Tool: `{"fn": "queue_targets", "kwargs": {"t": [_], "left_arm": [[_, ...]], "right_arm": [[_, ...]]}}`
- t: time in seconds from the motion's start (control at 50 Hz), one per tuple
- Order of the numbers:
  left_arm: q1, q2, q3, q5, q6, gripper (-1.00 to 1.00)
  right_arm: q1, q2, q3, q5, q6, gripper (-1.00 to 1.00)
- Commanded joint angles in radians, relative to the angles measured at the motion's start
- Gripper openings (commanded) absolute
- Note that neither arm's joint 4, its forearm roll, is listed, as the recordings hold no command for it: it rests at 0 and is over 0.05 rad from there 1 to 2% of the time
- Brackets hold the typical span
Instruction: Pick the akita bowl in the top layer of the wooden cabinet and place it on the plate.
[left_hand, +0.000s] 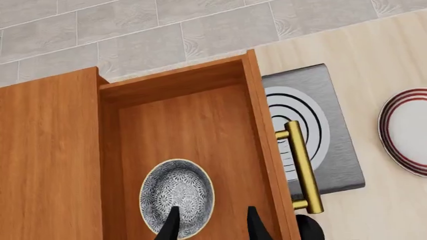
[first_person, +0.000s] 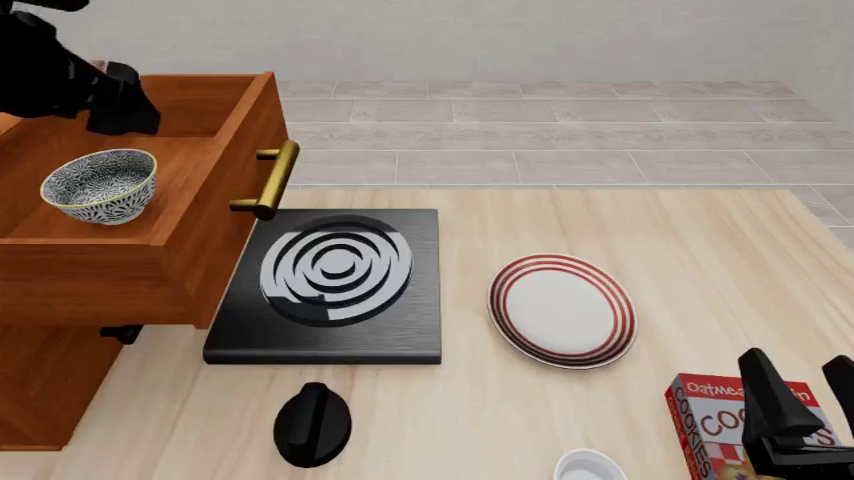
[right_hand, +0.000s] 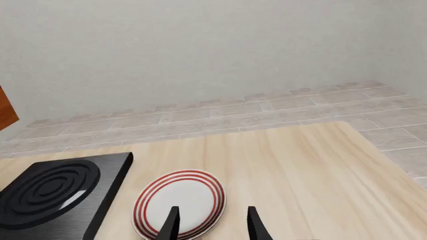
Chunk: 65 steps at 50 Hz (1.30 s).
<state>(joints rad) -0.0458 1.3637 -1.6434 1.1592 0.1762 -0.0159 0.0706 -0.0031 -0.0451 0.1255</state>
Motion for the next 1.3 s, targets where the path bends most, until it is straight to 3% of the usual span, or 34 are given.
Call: {"fn": "queue_targets", "kwargs": {"t": [0.02,0.24,0.9,1.3], "left_arm": [[0.045,0.035,0.001,-0.003,0.031,1.0],[0.091,0.051,0.032,-0.026,0.062,1.0],[0.077,0.037,0.216,-0.152,0.032,1.0],[0.082,0.036,0.276,-0.192,0.03,1.0]], "right_arm": [[0.001,0.007,0.0,-0.005,0.002,1.0],[0.003,0.006,0.001,-0.003,0.0,1.0],[0.003,0.012,0.001,-0.01,-0.002,1.0],[0.002,0.003,0.0,-0.001,-0.001,1.0]]}}
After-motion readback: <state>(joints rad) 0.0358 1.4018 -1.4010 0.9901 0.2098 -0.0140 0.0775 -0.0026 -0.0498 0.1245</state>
